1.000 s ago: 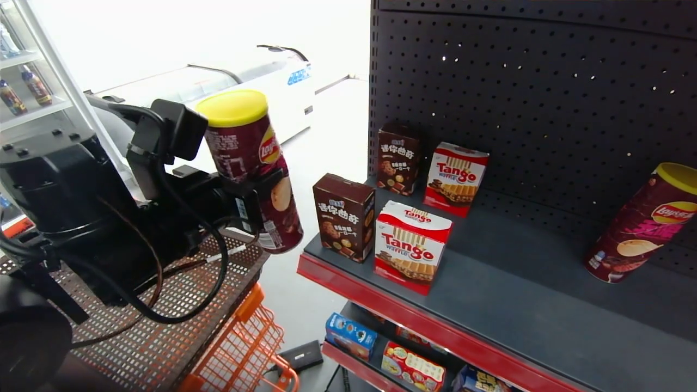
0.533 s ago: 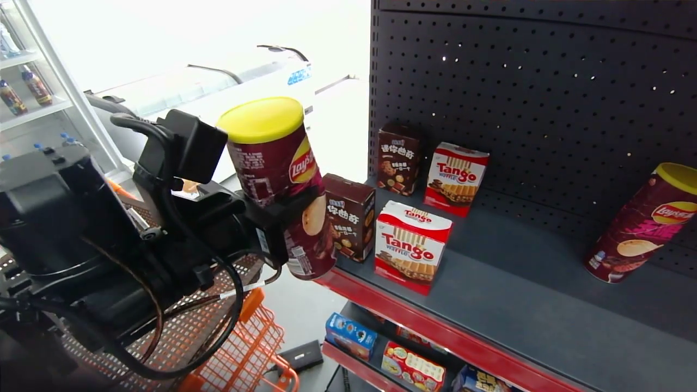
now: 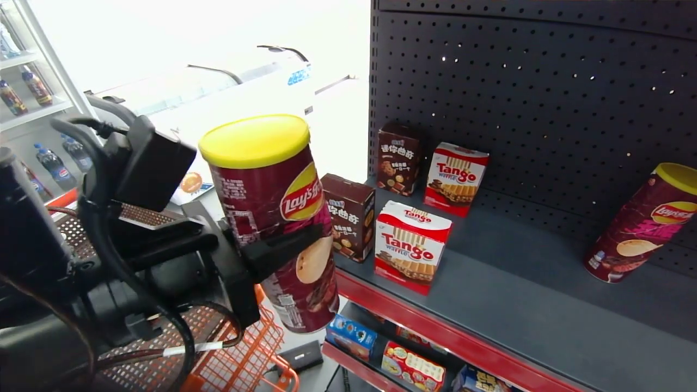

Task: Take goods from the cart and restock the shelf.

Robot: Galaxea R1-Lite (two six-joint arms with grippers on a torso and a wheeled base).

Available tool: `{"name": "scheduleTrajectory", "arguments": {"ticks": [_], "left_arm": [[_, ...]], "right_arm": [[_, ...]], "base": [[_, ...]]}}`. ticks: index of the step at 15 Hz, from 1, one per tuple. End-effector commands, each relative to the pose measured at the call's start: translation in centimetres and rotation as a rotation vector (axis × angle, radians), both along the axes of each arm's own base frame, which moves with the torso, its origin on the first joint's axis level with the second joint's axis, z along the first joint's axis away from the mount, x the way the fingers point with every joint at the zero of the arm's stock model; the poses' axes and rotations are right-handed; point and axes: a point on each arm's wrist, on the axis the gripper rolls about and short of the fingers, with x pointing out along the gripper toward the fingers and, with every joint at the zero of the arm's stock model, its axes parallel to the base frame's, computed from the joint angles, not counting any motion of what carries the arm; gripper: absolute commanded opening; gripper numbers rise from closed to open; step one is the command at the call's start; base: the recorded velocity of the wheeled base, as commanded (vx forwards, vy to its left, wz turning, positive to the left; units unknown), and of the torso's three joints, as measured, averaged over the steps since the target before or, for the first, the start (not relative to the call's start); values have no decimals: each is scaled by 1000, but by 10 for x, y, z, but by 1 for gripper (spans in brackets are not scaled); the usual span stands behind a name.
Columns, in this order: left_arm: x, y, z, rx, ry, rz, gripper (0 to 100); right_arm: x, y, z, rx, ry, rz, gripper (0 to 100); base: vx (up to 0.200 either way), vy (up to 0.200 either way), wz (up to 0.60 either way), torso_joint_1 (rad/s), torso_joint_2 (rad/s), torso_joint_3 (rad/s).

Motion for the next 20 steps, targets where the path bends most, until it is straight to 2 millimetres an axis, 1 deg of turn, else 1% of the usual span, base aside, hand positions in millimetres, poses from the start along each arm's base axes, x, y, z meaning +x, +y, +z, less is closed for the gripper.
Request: {"name": "scheduleTrajectory", "arguments": {"ticks": [1, 4, 5, 7, 11, 14, 18, 20], "left_arm": [[-10, 8, 2, -17, 21, -38, 0], [-14, 7, -4, -10, 36, -67, 0], [-20, 3, -7, -4, 49, -142, 0], [-25, 4, -8, -7, 53, -206, 0], [-26, 5, -8, -8, 58, -290, 0], [-28, 4, -9, -11, 60, -385, 0], [-28, 4, -8, -14, 53, -414, 0], [-29, 4, -7, -16, 54, -447, 0]], "right_arm": [[0, 0, 0, 0, -1, 0, 100], [0, 0, 0, 0, -1, 4, 100], [0, 0, 0, 0, -1, 4, 100], [0, 0, 0, -2, -1, 4, 100], [0, 0, 0, -2, -1, 4, 100], [0, 0, 0, -2, -1, 4, 100], [0, 0, 0, -2, -1, 4, 100], [0, 0, 0, -2, -1, 4, 100]], "base": [[0, 0, 0, 0, 0, 0], [0, 0, 0, 0, 0, 0], [0, 0, 0, 0, 0, 0], [0, 0, 0, 0, 0, 0], [0, 0, 0, 0, 0, 0], [0, 0, 0, 0, 0, 0], [0, 0, 0, 0, 0, 0], [0, 0, -600, 0, 0, 5]]}}
